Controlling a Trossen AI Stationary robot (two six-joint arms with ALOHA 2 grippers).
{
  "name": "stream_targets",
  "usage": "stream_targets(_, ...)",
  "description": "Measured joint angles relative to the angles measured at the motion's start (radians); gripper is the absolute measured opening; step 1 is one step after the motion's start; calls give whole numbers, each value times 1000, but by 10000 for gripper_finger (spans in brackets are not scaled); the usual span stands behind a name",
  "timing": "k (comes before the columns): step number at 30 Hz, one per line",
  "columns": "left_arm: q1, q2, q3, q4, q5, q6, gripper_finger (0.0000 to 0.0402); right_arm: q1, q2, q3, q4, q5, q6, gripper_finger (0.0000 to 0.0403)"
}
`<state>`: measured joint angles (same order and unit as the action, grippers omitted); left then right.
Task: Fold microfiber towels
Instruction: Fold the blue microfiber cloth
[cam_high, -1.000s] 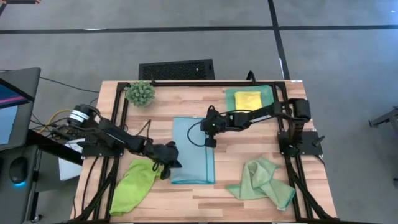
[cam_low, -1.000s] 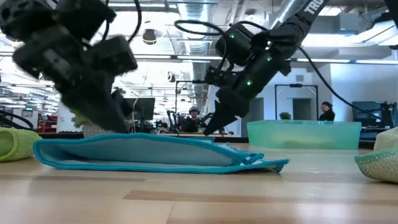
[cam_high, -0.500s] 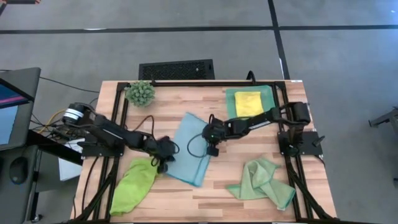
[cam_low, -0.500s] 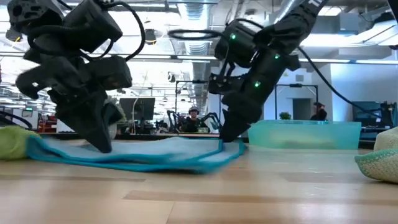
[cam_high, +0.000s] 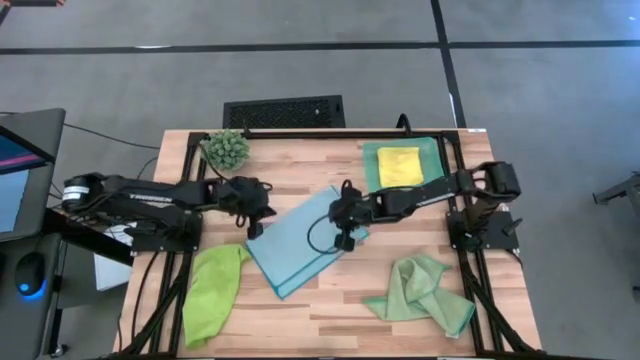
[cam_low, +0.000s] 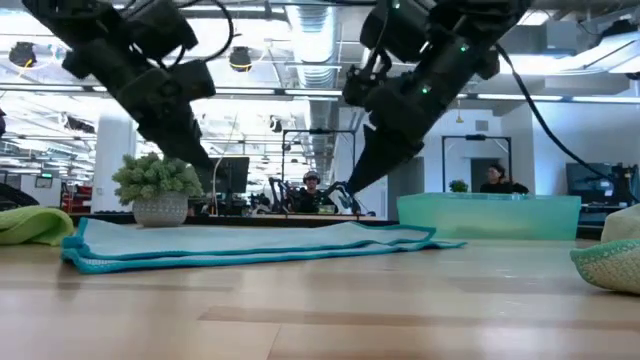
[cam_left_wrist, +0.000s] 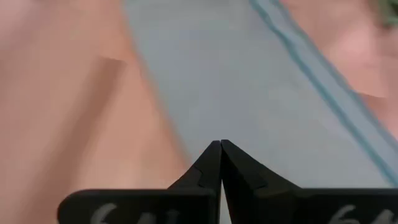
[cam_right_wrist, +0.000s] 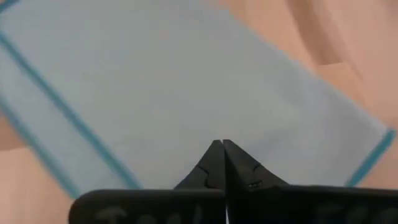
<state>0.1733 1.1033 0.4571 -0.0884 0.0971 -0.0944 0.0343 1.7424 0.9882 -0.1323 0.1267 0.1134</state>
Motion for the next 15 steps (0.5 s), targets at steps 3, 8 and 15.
stream_targets(3,-13,91,-55,134,96,-46,0,-51,48,5,79,-2,-34,5)
stream_targets(8,-61,305,-79,293,135,-107,0,-122,106,7,144,2,-61,7)
stream_targets(15,-73,470,-15,320,159,-93,0,-156,206,0,217,7,-26,5)
